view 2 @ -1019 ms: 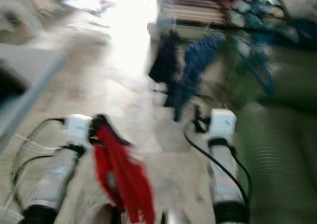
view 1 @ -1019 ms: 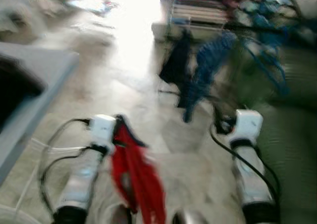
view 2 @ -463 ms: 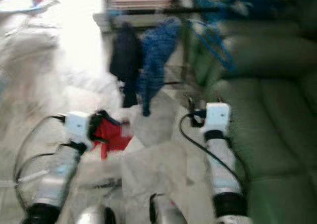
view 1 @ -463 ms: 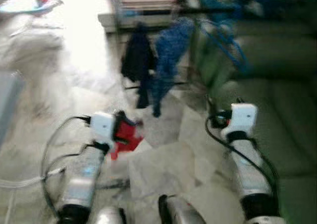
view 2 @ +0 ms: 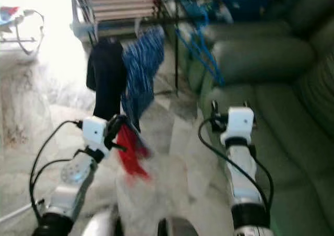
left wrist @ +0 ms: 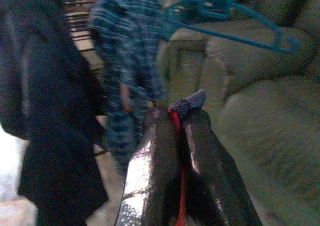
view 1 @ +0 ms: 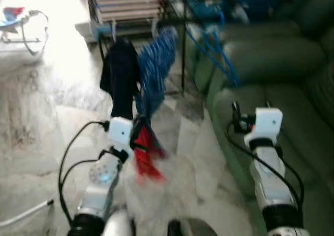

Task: Hang hanger

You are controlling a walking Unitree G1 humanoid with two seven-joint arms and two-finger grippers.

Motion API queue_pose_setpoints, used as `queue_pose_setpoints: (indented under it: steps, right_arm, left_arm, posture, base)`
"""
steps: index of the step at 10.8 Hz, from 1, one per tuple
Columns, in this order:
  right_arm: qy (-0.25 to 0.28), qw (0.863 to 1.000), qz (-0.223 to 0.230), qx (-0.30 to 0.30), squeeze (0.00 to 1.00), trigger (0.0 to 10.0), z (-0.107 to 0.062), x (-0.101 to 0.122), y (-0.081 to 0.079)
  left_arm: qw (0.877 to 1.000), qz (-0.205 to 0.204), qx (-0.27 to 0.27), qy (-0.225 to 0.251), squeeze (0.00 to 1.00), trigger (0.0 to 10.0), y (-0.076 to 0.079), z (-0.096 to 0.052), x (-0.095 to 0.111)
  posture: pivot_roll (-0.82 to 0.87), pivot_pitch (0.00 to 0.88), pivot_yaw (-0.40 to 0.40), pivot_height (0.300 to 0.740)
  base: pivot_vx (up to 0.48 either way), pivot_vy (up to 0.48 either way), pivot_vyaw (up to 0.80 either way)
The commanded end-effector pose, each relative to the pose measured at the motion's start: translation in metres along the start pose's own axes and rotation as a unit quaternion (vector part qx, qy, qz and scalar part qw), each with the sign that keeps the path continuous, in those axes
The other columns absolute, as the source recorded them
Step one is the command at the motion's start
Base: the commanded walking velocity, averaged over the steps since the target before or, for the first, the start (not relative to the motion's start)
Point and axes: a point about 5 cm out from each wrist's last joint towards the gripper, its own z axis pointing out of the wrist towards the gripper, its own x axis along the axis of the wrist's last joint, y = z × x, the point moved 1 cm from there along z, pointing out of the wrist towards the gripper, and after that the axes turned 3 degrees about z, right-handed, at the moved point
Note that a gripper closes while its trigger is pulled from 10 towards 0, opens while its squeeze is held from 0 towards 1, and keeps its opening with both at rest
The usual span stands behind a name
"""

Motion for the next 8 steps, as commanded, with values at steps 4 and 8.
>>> queue_pose_setpoints:
  steps: [4, 8]
  right_arm:
    - [0.007, 1.0, -0.012, 0.008, 0.0, 10.0, 0.001, 0.001, -0.006]
    - [0.013, 1.0, -0.027, -0.001, 0.0, 10.0, 0.009, 0.004, 0.005]
  left_arm:
    - [1.0, 0.003, -0.008, -0.002, 0.0, 10.0, 0.0, -0.001, 0.0]
    - [1.0, -0.002, -0.004, -0.011, 0.0, 10.0, -0.001, 0.002, -0.002]
  posture:
    - [-0.06, 0.14, -0.058, 0.74]
    - [-0.05, 0.138, -0.057, 0.74]
  base:
    - [0.472, 0.0, 0.0]
    - [0.369, 0.246, 0.0]
